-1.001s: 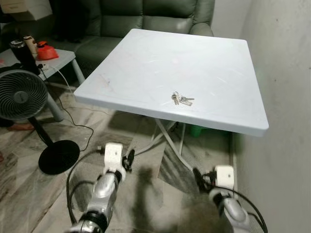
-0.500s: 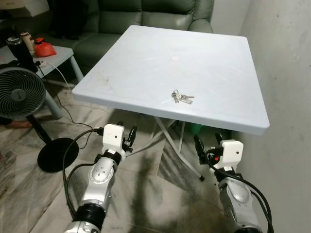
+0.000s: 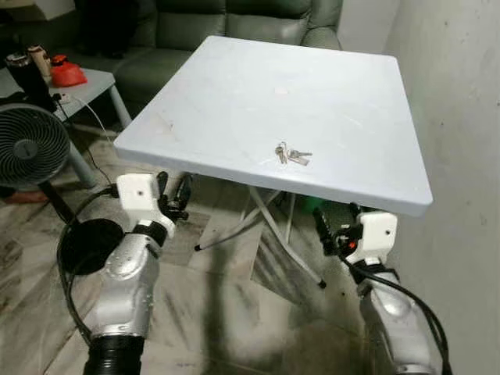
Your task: Hang keys on a hook
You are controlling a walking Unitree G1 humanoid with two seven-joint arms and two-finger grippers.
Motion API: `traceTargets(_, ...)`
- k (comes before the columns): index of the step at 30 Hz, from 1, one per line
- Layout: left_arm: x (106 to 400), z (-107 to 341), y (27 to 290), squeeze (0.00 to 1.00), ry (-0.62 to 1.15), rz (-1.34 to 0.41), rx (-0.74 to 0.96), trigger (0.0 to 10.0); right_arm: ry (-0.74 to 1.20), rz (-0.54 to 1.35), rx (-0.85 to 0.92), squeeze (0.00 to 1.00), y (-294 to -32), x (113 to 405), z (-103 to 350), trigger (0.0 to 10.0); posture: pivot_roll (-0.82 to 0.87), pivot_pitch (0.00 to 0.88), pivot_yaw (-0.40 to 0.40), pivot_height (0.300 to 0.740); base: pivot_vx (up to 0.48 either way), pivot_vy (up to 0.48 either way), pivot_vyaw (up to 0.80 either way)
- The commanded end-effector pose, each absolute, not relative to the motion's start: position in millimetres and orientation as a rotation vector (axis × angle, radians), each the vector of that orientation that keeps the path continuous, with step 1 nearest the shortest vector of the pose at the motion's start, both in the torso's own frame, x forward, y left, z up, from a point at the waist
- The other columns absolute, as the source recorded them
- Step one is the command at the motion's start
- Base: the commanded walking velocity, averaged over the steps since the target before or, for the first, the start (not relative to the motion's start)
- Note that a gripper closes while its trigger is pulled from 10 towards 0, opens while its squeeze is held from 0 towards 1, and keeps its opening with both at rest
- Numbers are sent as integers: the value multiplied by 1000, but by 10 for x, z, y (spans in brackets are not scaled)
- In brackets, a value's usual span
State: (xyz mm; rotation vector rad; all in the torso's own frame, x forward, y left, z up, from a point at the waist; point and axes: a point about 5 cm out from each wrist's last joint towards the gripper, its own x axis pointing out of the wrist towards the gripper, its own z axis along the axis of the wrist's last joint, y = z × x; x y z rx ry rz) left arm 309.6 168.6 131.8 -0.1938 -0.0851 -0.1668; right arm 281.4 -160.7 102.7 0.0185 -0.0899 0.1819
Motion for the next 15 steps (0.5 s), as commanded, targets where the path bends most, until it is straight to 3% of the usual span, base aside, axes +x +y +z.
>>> traceTargets(1, 3077, 1301, 1718, 0, -72, -176, -123, 10000, -82, 188, 1, 0, -1605, 2796, 1032, 10000, -18, 75, 0, 740, 0, 0, 0)
traceTargets(15, 3118, 1363, 1650, 0, -31, -237, -110, 10000, -100, 190, 12, 0, -1593, 2828, 1168, 10000, -25, 66, 10, 740, 0, 0, 0)
